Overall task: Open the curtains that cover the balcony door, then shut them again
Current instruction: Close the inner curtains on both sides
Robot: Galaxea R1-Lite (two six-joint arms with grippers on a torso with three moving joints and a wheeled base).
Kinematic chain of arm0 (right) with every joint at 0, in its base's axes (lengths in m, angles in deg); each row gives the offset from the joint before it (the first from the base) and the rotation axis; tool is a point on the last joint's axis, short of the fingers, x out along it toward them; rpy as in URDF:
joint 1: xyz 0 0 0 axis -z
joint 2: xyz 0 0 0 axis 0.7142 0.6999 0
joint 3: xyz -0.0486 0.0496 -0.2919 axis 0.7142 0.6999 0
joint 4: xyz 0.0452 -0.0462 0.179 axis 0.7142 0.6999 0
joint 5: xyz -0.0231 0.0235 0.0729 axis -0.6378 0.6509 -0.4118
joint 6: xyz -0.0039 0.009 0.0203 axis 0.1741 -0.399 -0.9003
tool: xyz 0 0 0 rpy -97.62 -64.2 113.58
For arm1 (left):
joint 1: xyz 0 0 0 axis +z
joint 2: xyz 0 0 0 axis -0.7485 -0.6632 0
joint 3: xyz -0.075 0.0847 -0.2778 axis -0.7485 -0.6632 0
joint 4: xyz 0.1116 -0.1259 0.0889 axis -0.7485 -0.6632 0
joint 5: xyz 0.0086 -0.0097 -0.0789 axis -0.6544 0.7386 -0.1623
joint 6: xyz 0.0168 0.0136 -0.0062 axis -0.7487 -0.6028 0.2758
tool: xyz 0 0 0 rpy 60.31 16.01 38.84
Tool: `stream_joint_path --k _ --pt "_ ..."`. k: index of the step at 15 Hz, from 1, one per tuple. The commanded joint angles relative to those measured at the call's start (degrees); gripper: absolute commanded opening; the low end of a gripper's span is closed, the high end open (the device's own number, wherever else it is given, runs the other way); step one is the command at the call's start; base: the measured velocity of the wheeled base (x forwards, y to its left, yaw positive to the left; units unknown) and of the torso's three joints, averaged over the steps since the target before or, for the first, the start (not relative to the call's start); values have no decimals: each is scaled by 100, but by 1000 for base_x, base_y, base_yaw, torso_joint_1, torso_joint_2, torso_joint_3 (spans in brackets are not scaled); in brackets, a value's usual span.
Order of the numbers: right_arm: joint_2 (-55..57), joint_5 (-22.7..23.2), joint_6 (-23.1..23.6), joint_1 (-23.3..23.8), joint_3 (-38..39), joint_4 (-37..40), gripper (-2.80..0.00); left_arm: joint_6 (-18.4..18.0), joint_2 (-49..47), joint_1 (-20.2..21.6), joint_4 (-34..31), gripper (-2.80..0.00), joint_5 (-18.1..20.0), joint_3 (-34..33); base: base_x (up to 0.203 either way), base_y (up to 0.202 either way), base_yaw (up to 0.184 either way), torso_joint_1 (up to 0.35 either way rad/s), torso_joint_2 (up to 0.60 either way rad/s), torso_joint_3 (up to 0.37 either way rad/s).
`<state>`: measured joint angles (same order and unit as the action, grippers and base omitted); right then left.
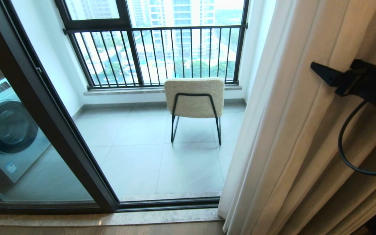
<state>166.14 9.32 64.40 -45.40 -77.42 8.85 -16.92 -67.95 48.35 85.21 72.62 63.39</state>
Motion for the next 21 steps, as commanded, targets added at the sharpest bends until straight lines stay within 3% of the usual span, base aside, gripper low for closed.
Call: stream_joint_path --k 1,8,11,16,21 --pt "-11 14 -6 -1 1 -38 -280 3 2 -4 1 -280 0 -2 0 0 0 0 0 0" --pt "-49 -7 1 8 4 -152 -280 3 2 2 1 -280 0 -2 0 0 0 0 0 0" --pt "-15 -312 -23 0 -30 -222 -280 3 2 -7 1 -280 0 -2 0 0 0 0 0 0" --pt "-41 -346 -84 -1 -41 -689 -280 3 2 1 1 -280 -6 -2 0 0 0 0 0 0" --pt "-135 -527 -103 -27 -348 -643 -280 3 2 -2 1 -280 0 -2 0 0 0 0 0 0"
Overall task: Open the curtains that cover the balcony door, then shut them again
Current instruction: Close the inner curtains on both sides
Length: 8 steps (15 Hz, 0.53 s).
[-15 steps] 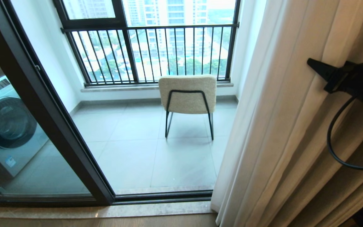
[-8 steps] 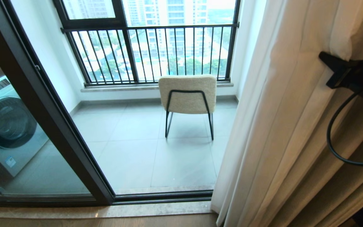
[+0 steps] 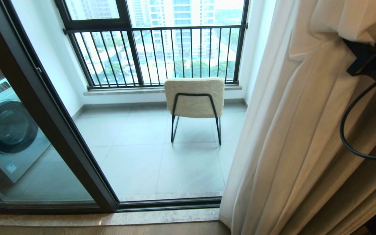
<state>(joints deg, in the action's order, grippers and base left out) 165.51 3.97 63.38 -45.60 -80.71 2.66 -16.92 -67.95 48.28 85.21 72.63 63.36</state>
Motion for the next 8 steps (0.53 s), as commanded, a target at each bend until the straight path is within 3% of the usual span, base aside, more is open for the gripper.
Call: stream_joint_path --k 1,8 --pt "-133 4 -1 -9 6 -8 -280 3 2 1 1 -280 -1 0 0 0 0 0 0 0" --pt "-257 -124 -1 -5 -10 19 -280 3 2 9 1 -280 -4 0 0 0 0 0 0 0"
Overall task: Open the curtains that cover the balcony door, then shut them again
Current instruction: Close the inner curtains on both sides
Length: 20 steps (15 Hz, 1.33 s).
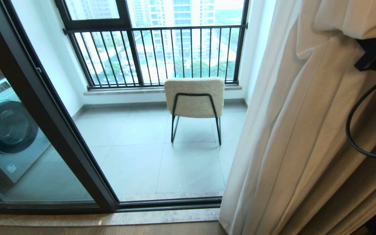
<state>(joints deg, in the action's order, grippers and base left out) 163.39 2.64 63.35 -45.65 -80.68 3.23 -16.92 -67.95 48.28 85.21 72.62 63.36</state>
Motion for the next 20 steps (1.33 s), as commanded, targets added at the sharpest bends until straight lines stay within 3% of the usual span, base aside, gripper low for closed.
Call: stream_joint_path --k 1,20 --pt "-87 14 2 -1 13 -38 -280 3 2 1 1 -280 0 0 0 0 0 0 0 0" --pt "-117 -258 -209 -2 32 111 -280 12 2 6 1 -280 0 0 0 0 0 0 0 0"
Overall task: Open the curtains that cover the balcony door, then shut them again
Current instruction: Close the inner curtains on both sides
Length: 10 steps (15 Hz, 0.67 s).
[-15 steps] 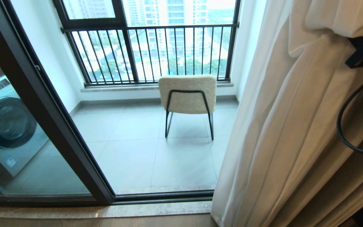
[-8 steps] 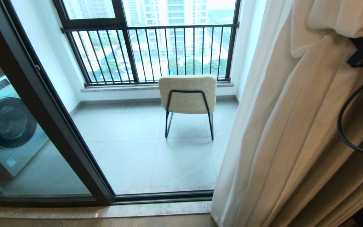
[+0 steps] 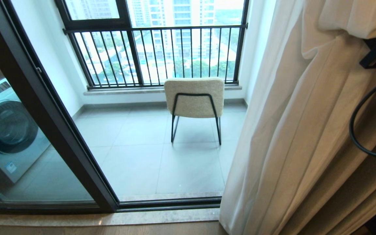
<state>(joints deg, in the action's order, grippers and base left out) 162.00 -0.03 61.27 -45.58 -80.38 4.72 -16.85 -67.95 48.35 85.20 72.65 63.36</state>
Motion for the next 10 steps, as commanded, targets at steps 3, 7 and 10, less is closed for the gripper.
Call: stream_joint_path --k 3,7,10 --pt "20 9 0 -9 27 -38 -280 6 2 -7 3 -280 -2 0 0 0 0 0 0 0" --pt "5 9 0 -9 34 -38 -280 6 2 2 3 -280 -2 0 0 0 0 0 0 0" --pt "5 9 0 -18 18 -38 -280 6 2 -1 3 -280 -2 0 -1 83 7 1 -1 1"
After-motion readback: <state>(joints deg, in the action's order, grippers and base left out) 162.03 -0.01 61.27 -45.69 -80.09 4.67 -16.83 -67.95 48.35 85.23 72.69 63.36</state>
